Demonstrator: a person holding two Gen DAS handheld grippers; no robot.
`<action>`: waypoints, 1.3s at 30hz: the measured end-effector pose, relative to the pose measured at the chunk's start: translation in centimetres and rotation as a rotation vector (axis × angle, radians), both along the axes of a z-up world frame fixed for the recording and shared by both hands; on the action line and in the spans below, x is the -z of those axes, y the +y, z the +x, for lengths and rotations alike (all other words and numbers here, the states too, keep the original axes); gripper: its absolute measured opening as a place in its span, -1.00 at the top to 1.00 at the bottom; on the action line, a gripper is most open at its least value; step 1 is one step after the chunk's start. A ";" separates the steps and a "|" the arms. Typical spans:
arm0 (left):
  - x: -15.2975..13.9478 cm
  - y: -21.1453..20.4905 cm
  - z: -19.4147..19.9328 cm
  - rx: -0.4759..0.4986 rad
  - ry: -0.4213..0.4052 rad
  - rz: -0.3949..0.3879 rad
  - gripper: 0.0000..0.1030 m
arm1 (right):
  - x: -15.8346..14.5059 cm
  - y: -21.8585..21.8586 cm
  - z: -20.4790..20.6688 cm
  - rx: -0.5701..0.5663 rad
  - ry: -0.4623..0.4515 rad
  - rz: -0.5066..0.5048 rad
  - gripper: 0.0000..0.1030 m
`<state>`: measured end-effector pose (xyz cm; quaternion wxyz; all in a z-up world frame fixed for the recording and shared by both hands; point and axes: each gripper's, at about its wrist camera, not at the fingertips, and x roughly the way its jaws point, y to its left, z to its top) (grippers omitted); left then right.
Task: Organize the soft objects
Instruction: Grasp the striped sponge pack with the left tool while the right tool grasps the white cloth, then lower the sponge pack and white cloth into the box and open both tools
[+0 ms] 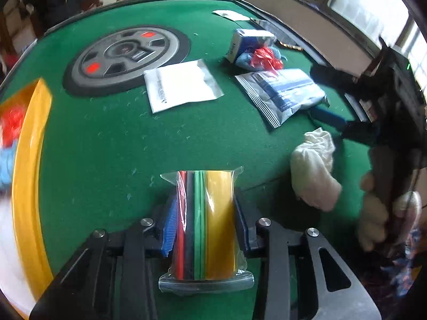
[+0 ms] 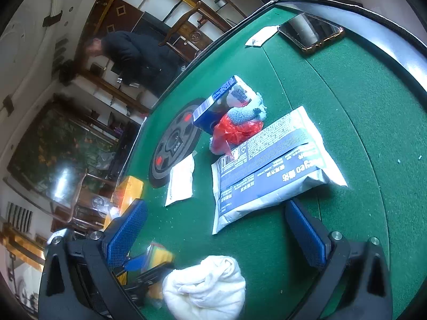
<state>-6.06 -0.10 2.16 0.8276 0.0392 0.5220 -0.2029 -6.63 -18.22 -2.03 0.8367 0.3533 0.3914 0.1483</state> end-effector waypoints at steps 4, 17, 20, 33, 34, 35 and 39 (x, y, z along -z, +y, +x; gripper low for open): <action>-1.5 2.8 -1.6 -0.029 -0.023 -0.076 0.33 | 0.0 0.1 -0.3 0.005 0.002 -0.010 -0.97; -6.9 16.8 -4.6 -0.213 -0.215 -0.216 0.33 | -2.9 6.1 -3.9 -0.056 0.071 -0.259 -0.98; -6.5 21.3 -5.3 -0.323 -0.222 -0.182 0.33 | -2.6 8.0 -3.5 -0.079 0.106 -0.361 -0.97; -0.9 30.0 -3.9 -0.583 -0.067 -0.023 0.30 | -1.3 9.2 -3.5 -0.089 0.168 -0.521 0.21; -0.3 30.0 -3.2 -0.586 -0.046 -0.021 0.30 | -1.4 9.2 -3.6 -0.089 0.163 -0.517 0.27; 0.1 30.0 -2.8 -0.584 -0.025 -0.023 0.29 | -1.6 9.1 -3.7 -0.085 0.161 -0.521 0.33; 0.9 29.9 -0.1 -0.605 0.012 -0.011 0.25 | -3.0 9.5 -4.1 -0.086 0.125 -0.505 0.36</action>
